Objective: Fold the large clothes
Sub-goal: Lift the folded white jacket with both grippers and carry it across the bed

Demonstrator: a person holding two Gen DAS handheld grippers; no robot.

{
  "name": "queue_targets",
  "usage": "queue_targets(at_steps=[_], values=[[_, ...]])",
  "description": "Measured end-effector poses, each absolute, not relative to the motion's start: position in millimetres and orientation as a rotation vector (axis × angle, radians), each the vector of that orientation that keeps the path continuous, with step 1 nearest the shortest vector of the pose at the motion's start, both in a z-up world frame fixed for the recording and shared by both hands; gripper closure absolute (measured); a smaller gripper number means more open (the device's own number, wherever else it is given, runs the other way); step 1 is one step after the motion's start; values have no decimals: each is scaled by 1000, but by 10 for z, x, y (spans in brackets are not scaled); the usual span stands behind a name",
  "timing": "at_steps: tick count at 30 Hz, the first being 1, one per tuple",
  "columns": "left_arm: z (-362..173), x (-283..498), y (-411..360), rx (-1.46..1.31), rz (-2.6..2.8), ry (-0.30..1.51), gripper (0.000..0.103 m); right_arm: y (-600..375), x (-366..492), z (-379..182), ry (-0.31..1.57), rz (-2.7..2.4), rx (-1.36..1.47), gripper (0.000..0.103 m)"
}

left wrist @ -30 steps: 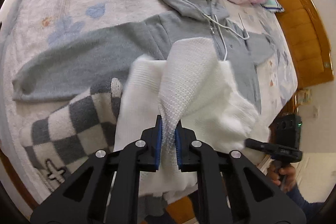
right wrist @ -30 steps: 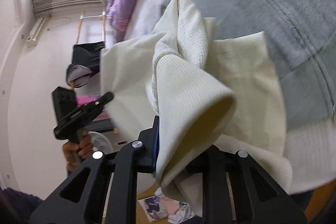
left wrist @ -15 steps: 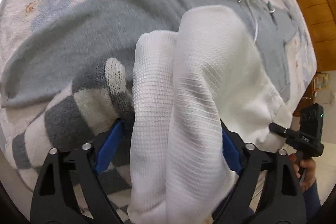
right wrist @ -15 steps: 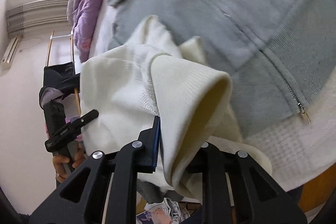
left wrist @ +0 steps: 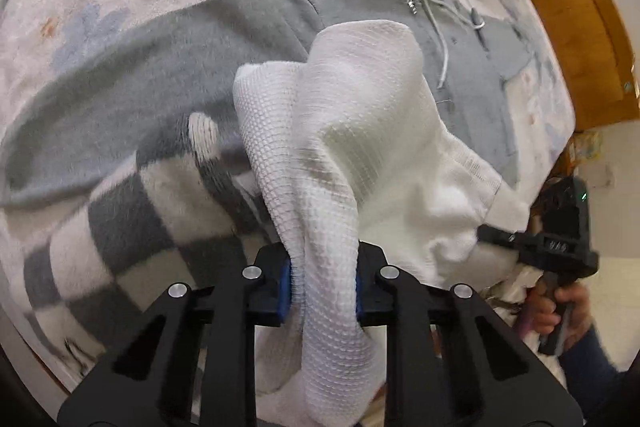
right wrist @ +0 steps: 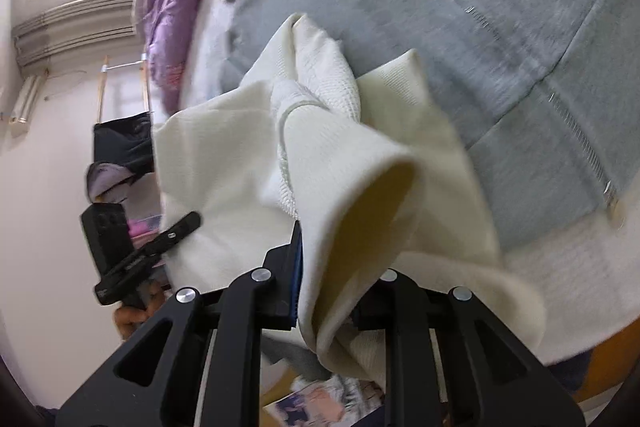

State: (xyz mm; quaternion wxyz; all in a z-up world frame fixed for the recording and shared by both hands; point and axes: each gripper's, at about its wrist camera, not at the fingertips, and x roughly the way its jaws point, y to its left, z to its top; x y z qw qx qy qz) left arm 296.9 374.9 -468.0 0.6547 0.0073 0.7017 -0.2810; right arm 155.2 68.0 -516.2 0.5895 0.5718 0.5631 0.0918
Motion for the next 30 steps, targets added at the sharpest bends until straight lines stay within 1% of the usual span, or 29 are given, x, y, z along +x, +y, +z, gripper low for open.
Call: queue_targets(at_steps=[4,9,14,17,19,22,24,26,28,29,30], values=[[-4397,2907,3887,-44,-681,1621,83,767,1407,-4810,1303,259,1372,86],[-4001,2830,4051,-24,-725,1671,83,904,1130,-4353,1297,303,1430,86],[-3560,2780,4219,137,-788,1741,82,1272,873,-3988,1326,380,1493,86],[-3441,2874,4405,215,-784,1763,81,1649,772,-3882,1324,466,1582,86],[-3509,3009,4522,285,-761,1769,79,1924,804,-3935,1324,508,1628,86],[-3906,3318,4694,341,-695,1819,76,2385,841,-4265,1343,497,1667,86],[-4340,3502,4756,434,-625,1842,72,2605,843,-4569,1388,394,1605,86],[-4651,3587,4765,488,-561,1828,69,2710,847,-4826,1387,270,1451,86],[-4755,3657,4782,442,-519,1808,64,2668,853,-4879,1368,184,1345,76],[-4732,3662,4798,412,-508,1783,61,2626,871,-4882,1360,157,1293,75],[-4693,3644,4821,395,-501,1759,57,2606,882,-4873,1364,142,1236,70]])
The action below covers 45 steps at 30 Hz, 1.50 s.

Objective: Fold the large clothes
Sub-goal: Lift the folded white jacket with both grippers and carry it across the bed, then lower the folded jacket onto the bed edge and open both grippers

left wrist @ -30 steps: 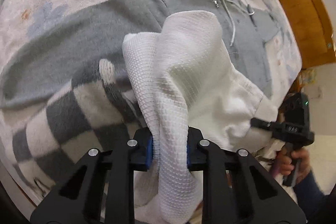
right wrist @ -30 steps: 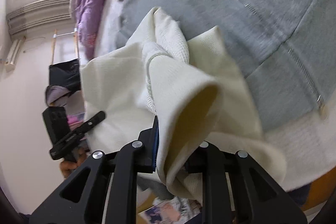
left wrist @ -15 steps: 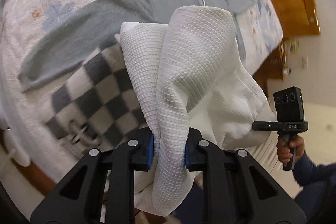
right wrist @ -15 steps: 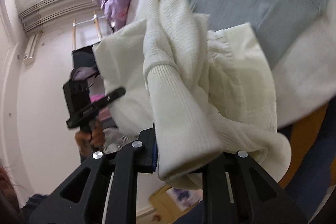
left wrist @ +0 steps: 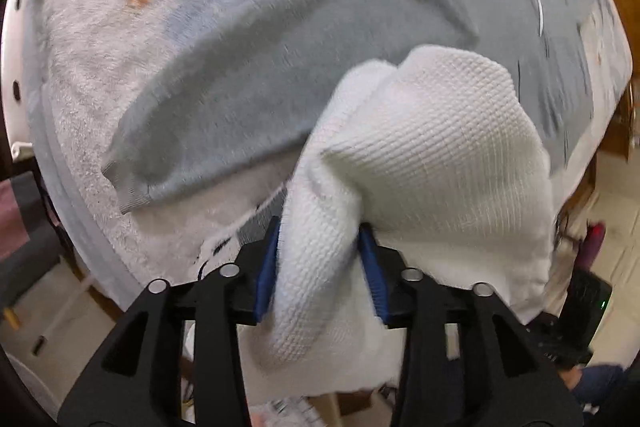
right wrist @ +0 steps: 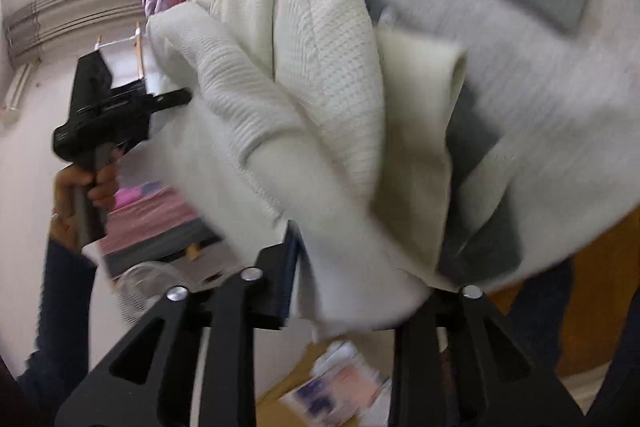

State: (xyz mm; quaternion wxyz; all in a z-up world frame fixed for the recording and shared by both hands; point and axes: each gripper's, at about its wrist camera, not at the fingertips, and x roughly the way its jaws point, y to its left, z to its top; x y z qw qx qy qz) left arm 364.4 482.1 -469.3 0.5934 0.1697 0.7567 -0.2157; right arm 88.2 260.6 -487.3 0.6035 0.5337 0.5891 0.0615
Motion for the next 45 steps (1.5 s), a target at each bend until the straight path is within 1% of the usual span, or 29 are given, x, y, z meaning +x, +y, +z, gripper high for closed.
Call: queue_targets(at_steps=[1,2,3,4,5,6,8,9,11,12,13,15,19,22,23,24,25,26,27,28,29,30,31,32,34,37,43,45], values=[[-4602,3595,4870,373,-503,1713,50,2595,870,-4862,1372,143,1174,67],[-4529,3556,4919,361,-492,1670,44,2551,877,-4877,1385,156,1137,65],[-4453,3518,4975,351,-470,1627,31,2512,841,-4898,1393,155,1127,62],[-4347,3462,5052,324,-435,1575,28,2464,812,-4905,1409,146,1100,56],[-4204,3405,5173,271,-390,1521,28,2433,819,-4880,1425,148,1059,54],[-4065,3345,5277,225,-351,1470,28,2357,817,-4859,1430,151,1028,53],[-3780,3160,5524,96,-282,1360,22,2229,914,-4753,1431,150,952,53],[-3689,3047,5616,54,-244,1314,18,2171,939,-4713,1429,155,921,52],[-3658,2772,5758,-35,-189,1280,18,2063,975,-4642,1408,160,856,49],[-3686,2651,5780,-78,-177,1287,18,1999,1027,-4608,1384,204,831,43],[-3792,2466,5823,-143,-171,1311,18,1999,1061,-4611,1370,255,833,41],[-3985,2179,5838,-235,-140,1344,18,2028,1155,-4695,1354,337,837,41],[-4397,1692,5878,-423,-53,1382,18,2088,1380,-4902,1340,420,757,41],[-4584,1477,5845,-418,-12,1384,19,2124,1503,-5104,1339,482,786,39],[-4666,1424,5822,-424,3,1397,19,2115,1496,-5160,1346,482,781,34],[-4703,1387,5813,-441,7,1398,19,2108,1515,-5226,1356,484,788,24],[-4735,1354,5804,-462,0,1390,19,2102,1528,-5284,1367,485,801,21],[-4747,1344,5799,-457,4,1380,19,2081,1508,-5305,1369,490,808,21],[-4750,1341,5788,-459,4,1371,24,2076,1504,-5332,1366,505,809,21],[-4744,1337,5793,-476,2,1361,38,2069,1474,-5354,1367,513,817,21],[-4765,1353,5814,-481,9,1351,44,2064,1461,-5362,1364,538,847,25],[-4752,1356,5820,-487,11,1345,51,2082,1487,-5358,1360,568,873,39],[-4725,1346,5835,-491,13,1340,57,2085,1485,-5335,1359,570,867,46],[-4699,1329,5853,-504,17,1331,60,2054,1492,-5298,1355,571,851,51],[-4635,1282,5911,-538,25,1317,69,2099,1521,-5254,1381,547,885,64],[-4543,1290,5964,-570,5,1308,71,2152,1516,-5104,1412,517,914,71],[-4192,1520,6009,-487,-9,1286,72,2347,1472,-4885,1456,554,1066,76],[-4190,1570,6052,-427,9,1305,71,2403,1419,-4911,1470,527,1047,76]])
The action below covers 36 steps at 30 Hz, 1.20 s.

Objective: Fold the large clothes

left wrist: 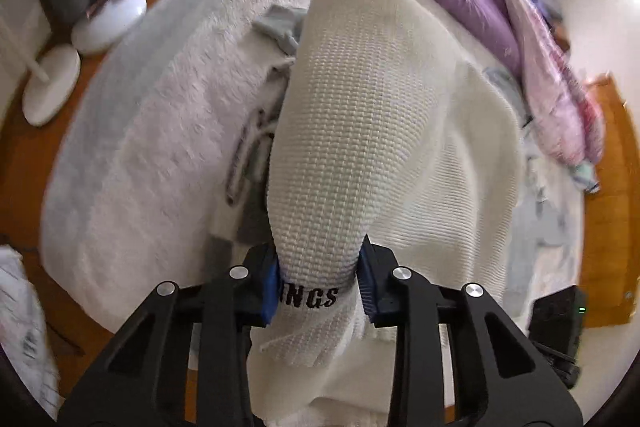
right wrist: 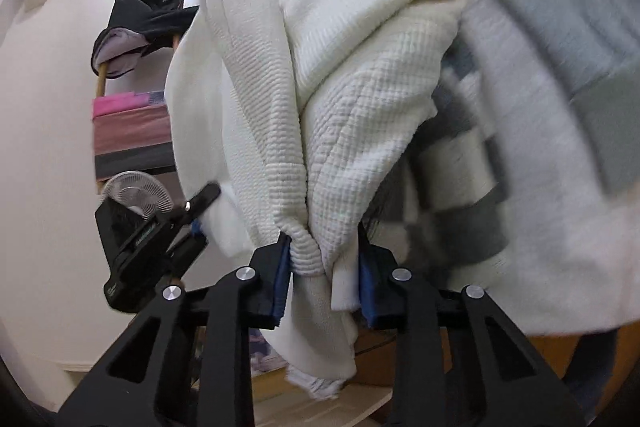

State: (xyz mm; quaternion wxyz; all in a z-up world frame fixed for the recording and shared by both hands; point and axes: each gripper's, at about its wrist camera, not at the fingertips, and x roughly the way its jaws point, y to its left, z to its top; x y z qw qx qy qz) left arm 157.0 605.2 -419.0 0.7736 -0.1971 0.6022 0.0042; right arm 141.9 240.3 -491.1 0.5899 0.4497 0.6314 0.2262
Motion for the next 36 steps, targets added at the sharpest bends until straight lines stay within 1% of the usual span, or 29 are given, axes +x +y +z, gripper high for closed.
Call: queue_targets(at_steps=[1,2,3,4,5,6,7,8,9,13,15,19,23,25,29,30,32,34,36], values=[[-4293,1582,6068,-439,8,1337,71,2391,1398,-4963,1470,491,1015,76],[-4387,1599,6082,-448,6,1361,66,2365,1413,-4999,1466,469,980,76],[-4474,1604,6079,-447,18,1380,58,2342,1406,-5047,1457,437,907,72],[-4495,1598,6062,-436,30,1383,53,2323,1396,-5079,1451,426,884,64],[-4482,1601,6047,-426,31,1376,52,2283,1391,-5103,1442,439,906,62],[-4436,1601,6015,-403,46,1369,36,2270,1393,-5078,1437,443,889,59],[-4366,1600,5981,-370,79,1357,23,2252,1397,-5027,1434,431,829,50],[-4324,1608,5963,-353,86,1336,23,2183,1359,-5001,1434,419,784,47],[-4239,1602,5906,-334,77,1320,22,2136,1351,-4953,1431,412,748,46],[-3908,1579,5592,-199,104,1286,15,1892,1237,-4824,1426,400,690,46],[-3729,1547,5354,-160,89,1253,13,1754,1239,-4669,1406,389,657,46],[-3438,1449,4728,-115,47,1201,12,1470,1256,-4292,1358,386,586,45],[-3171,1302,4020,-96,41,1169,12,953,1221,-3858,1312,368,476,45],[-2958,1192,3581,-81,43,1126,12,657,1217,-3525,1286,330,402,38],[-2538,975,2830,-52,60,1084,9,155,1092,-2905,1236,296,293,35],[-2454,941,2680,-53,44,1075,9,63,1059,-2780,1213,288,276,27],[-2247,843,2360,-42,20,1052,9,-185,945,-2436,1153,278,243,18],[-2023,747,2070,-24,12,1028,6,-378,843,-2171,1112,266,229,16],[-1781,640,1845,-10,4,996,5,-554,727,-1892,1074,242,211,14]])
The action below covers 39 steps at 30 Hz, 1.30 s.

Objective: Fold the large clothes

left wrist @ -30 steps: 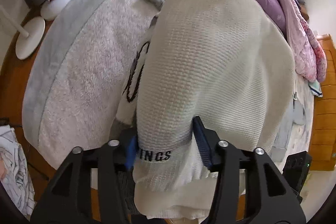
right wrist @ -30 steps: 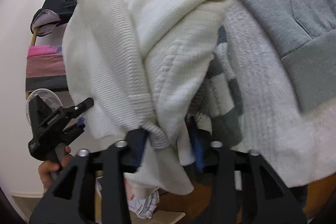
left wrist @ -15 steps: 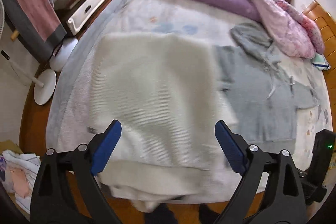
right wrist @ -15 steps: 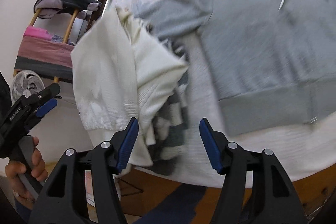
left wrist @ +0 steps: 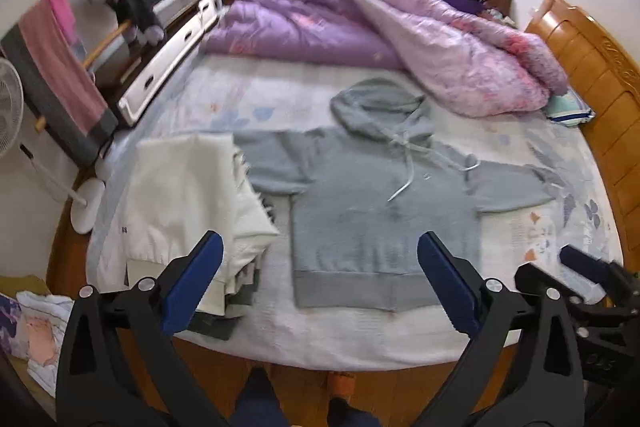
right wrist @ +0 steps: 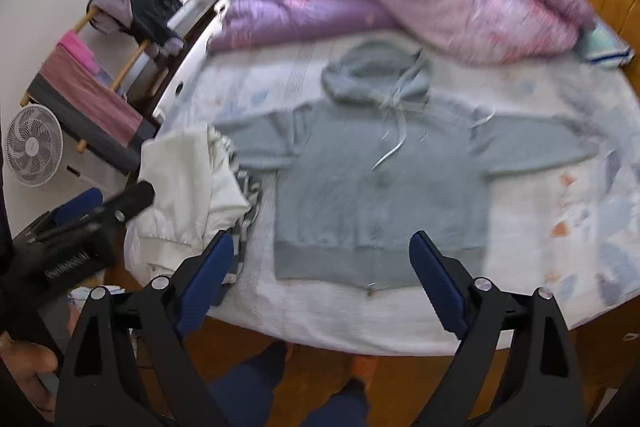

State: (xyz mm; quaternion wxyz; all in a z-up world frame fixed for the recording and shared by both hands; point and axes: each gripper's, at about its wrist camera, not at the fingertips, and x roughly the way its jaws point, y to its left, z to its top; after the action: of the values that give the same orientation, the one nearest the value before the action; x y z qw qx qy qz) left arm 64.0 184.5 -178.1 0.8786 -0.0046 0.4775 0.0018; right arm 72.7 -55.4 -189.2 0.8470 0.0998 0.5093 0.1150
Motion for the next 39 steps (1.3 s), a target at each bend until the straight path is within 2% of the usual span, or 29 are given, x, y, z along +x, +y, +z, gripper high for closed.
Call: queue_targets(at_steps=[6,14,24,39], values=[[-1166,346,1457,9,-36,946,5,-844,388,-1196,979,211,163,14],[-555,-16,1332,39,-94,846,5,-807,59,-601,883,171,138,11],[-71,-429,1656,68,-125,752,5,-470,-366,-105,787,108,134,9],[393,-1125,2189,71,-177,637,5,-37,-1079,303,676,35,152,8]])
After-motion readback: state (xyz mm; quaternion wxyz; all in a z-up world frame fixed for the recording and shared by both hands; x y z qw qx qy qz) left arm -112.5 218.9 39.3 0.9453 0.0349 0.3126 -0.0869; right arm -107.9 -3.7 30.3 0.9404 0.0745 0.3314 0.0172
